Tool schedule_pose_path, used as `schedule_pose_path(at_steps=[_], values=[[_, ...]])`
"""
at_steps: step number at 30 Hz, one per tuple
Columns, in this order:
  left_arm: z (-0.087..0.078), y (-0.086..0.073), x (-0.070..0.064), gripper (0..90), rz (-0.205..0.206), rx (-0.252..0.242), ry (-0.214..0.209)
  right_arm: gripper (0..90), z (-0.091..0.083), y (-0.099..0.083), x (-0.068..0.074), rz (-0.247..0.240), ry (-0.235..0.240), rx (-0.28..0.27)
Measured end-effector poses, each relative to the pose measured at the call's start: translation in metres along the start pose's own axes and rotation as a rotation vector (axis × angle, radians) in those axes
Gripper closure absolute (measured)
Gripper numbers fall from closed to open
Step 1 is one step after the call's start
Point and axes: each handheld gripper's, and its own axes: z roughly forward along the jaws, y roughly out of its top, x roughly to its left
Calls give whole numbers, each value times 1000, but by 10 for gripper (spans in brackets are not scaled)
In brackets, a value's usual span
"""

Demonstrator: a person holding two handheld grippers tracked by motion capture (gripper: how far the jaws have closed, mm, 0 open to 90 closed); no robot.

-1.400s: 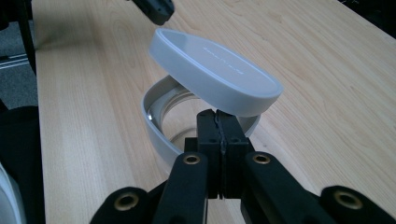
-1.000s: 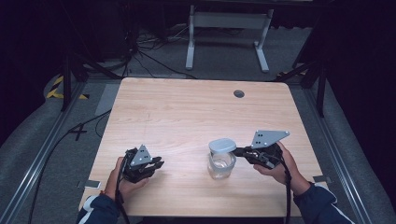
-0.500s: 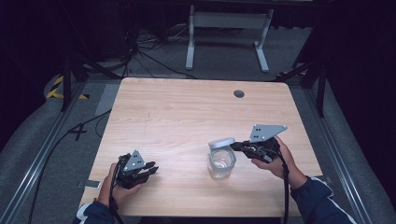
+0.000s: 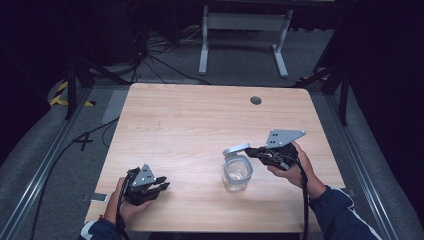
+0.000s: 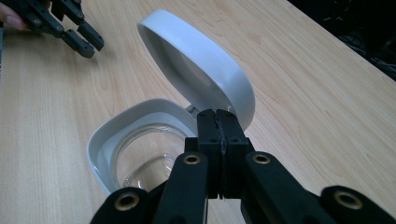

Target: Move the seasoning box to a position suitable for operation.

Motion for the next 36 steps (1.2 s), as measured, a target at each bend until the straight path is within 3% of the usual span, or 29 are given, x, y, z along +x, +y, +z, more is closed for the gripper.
schedule_pose_path(at_steps=[11, 12, 23, 29, 31, 32, 34, 36], values=[[2, -2, 2, 724, -4, -6, -11, 899, 3, -2, -6, 12, -14, -3], [3, -3, 2, 719, -20, -6, -12, 899, 3, -2, -6, 11, -14, -3], [7, -8, 6, 657, -38, -6, -6, 897, 3, -4, -9, 10, -13, -1], [10, -11, 10, 508, -54, 11, 23, 847, 2, -6, -10, 10, -24, 6], [12, -12, 11, 439, -38, 25, 46, 817, 1, -6, -10, 6, -31, 11], [13, -13, 11, 402, -65, 21, 54, 799, 1, -7, -10, 9, -30, 9], [14, -14, 12, 356, -80, 19, 53, 795, 0, -7, -11, 9, -35, 8], [14, -13, 12, 244, -101, 33, 75, 772, -2, -8, -11, 11, -34, 8]])
